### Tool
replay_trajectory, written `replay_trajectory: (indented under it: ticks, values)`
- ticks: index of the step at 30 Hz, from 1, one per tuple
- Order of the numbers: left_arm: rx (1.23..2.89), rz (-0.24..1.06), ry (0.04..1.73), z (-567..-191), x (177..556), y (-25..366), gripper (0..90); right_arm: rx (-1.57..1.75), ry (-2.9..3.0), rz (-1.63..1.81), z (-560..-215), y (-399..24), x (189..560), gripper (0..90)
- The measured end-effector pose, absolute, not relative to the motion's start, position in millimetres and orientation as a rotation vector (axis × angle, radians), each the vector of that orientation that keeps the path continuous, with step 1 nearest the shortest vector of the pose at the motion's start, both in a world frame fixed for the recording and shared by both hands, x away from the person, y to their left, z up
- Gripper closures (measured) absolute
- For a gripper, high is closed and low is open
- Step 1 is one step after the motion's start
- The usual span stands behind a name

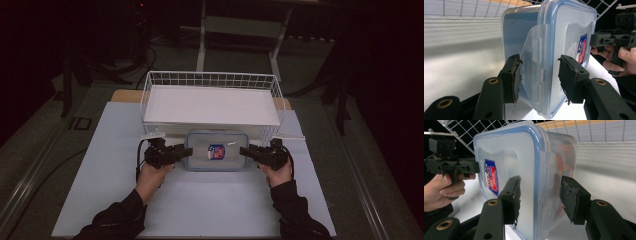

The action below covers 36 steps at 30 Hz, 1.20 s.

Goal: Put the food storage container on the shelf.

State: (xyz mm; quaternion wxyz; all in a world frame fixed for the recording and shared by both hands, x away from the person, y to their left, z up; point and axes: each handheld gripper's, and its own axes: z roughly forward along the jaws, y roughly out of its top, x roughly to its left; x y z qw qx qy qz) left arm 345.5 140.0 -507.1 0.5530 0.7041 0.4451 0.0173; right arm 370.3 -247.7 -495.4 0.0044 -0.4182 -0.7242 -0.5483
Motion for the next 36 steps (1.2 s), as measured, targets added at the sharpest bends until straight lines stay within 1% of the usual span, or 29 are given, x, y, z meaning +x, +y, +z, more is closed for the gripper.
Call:
replay_trajectory:
  ticks: [7,14,17,20,21,23,24,28,32,35,36]
  values:
    - [1.645,0.064,1.056,-508.6,350.8,140.7,51.7,-1.314,-2.242,-1.738,-500.4,-245.9,378.3,51.1]
    - [1.577,0.047,1.073,-514.1,354.3,142.7,50.6,-1.344,-2.234,-1.729,-499.9,-243.7,381.3,49.8]
    - [1.572,0.070,1.079,-516.8,355.2,140.9,48.1,-1.372,-2.230,-1.721,-500.9,-241.4,381.3,48.9]
    - [1.544,0.054,1.104,-521.5,360.3,141.6,45.4,-1.409,-2.247,-1.737,-501.4,-238.1,382.8,48.7]
    - [1.541,0.065,1.107,-522.7,361.0,141.2,44.3,-1.418,-2.262,-1.739,-501.7,-236.6,383.6,50.1]
    - [1.551,0.110,1.105,-522.4,361.3,140.2,44.2,-1.454,-2.274,-1.724,-502.2,-233.9,384.2,47.0]
    - [1.556,0.133,1.108,-521.6,361.4,139.7,46.1,-1.469,-2.290,-1.720,-503.2,-232.0,385.1,45.1]
    - [1.575,0.196,1.090,-519.0,360.5,136.5,46.4,-1.508,-2.291,-1.733,-503.3,-229.4,386.0,43.8]
    - [1.586,0.223,1.096,-517.9,359.1,136.9,40.8,-1.528,-2.315,-1.745,-503.5,-228.4,385.1,39.4]
    - [1.594,0.262,1.045,-513.6,352.7,137.4,37.0,-1.520,-2.345,-1.753,-501.1,-227.0,379.2,37.1]
    - [1.597,0.259,1.025,-512.3,350.4,137.9,33.9,-1.521,-2.350,-1.760,-499.9,-227.2,376.7,36.5]
